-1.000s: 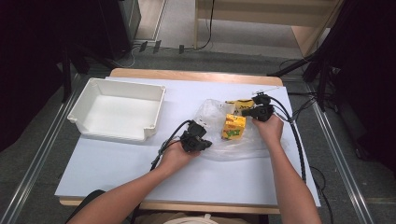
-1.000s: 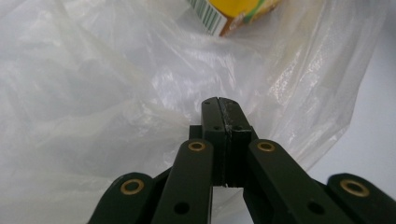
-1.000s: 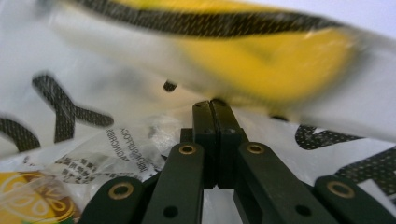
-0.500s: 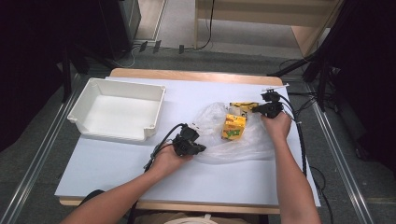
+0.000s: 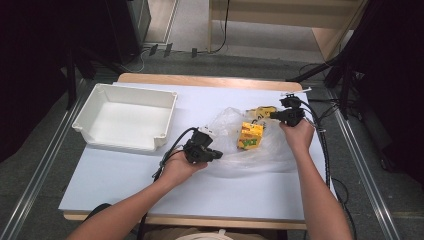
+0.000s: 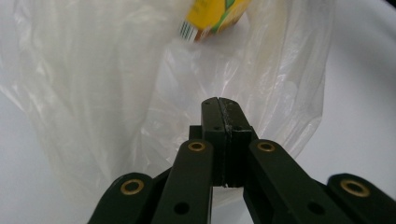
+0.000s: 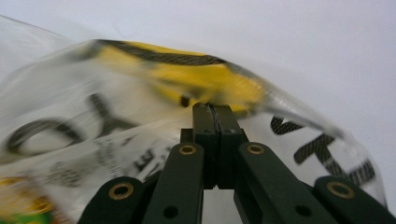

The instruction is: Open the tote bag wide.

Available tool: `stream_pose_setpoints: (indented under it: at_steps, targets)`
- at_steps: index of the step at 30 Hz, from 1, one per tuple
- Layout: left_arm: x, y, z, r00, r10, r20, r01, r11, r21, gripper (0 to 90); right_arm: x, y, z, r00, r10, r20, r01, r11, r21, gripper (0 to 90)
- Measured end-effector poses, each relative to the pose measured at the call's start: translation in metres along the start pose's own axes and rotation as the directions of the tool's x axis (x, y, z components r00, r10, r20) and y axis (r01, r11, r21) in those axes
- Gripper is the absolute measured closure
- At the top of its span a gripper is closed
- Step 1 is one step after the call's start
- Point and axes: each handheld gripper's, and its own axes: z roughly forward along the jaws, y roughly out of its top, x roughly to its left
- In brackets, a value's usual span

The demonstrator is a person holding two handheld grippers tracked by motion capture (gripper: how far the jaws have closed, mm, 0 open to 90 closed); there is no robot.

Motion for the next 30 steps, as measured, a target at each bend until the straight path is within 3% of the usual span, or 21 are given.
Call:
stream_pose_setpoints:
  at_steps: [4, 7, 11, 16, 22, 25, 30]
  targets:
    - [-0.005, 0.013, -0.013, 0.9998, 0.008, 0.019, -0.007, 0.9997, -0.024, 90.0, 0.016, 0.001, -0.025, 0.9979, -0.05, -0.042, 0.048, 0.998, -0.04, 90.0]
    - [-0.008, 0.02, -0.023, 0.9996, 0.021, 0.021, -0.02, 0.9993, -0.033, 90.0, 0.025, -0.002, -0.038, 0.9951, -0.074, -0.066, 0.072, 0.997, -0.041, 90.0]
    - [-0.008, 0.027, -0.03, 0.9997, 0.023, 0.004, -0.023, 0.9991, -0.036, 90.0, 0.037, -0.015, -0.047, 0.9908, -0.096, -0.094, 0.093, 0.995, -0.039, 90.0]
    - [-0.012, 0.049, -0.031, 0.9992, 0.04, -0.002, -0.04, 0.9979, -0.052, 90.0, 0.045, -0.034, -0.053, 0.9877, -0.108, -0.113, 0.105, 0.994, -0.029, 90.0]
    - [-0.018, 0.079, -0.025, 0.9979, 0.064, -0.01, -0.064, 0.9967, -0.05, 90.0, 0.048, -0.054, -0.054, 0.9875, -0.095, -0.126, 0.095, 0.995, -0.002, 90.0]
    - [-0.014, 0.089, -0.017, 0.9978, 0.063, -0.02, -0.063, 0.9974, -0.036, 90.0, 0.049, -0.06, -0.051, 0.9865, -0.095, -0.133, 0.096, 0.995, 0.002, 90.0]
    - [0.005, 0.098, 0.006, 0.9929, 0.064, -0.1, -0.064, 0.9979, -0.004, 90.0, 0.057, -0.067, -0.046, 0.9823, -0.109, -0.152, 0.112, 0.994, 0.013, 90.0]
